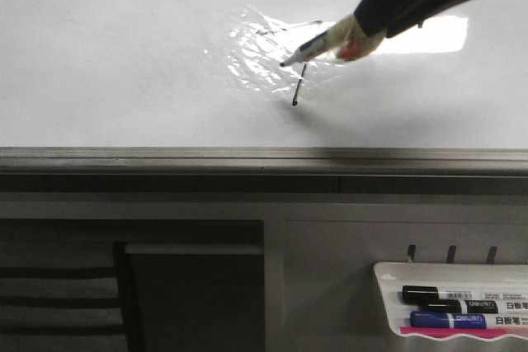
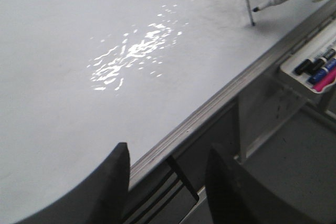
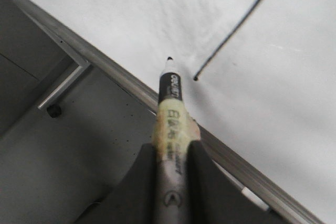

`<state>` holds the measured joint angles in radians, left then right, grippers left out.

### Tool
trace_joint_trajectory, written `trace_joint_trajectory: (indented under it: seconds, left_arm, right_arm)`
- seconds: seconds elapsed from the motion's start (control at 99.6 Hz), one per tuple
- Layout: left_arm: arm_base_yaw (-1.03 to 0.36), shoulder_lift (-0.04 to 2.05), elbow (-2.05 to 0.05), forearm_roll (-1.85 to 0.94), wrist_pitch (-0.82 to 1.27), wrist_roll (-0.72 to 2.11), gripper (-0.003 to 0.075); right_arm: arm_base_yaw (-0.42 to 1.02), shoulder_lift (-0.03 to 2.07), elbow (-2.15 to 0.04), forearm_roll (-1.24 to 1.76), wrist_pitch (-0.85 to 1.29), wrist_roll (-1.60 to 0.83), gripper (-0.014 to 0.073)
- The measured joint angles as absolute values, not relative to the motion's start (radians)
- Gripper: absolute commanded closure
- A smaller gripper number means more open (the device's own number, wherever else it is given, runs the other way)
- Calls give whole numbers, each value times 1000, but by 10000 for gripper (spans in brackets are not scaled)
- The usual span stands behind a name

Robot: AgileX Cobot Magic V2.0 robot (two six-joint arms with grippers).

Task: Write number 7 on whiteboard

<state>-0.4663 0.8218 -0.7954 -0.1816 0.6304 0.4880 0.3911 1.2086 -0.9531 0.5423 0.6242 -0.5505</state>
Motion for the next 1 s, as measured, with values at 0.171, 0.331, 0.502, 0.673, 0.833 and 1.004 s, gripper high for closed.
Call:
trace_joint_trajectory:
  seconds: [0.171,0.331,0.502,0.673,0.833,1.004]
  left_arm:
    - [-607,964,-914,-182,705,572,406]
    - [-748,1116,-990,-182,703,640,406]
    - [-846,1266,-1057,-180,655,677,406]
    - [-902,1370,-1107,-180,615,704,406]
    - [-916,1406,-1130,-180,583,713,406]
    - [-916,1406,-1130,-180,569,713,407]
  right_arm:
    - [444,1133,-955,542,716,-831,638]
    - [454,1091,-955,538,797,-1102,638]
    - [454,1082,-955,534,809,-1162,638]
    - [454,1082,-955,534,809,-1166,638]
    - [454,1082,-955,531,812,-1168,638]
    - [454,1082,-955,531,812,-1168,638]
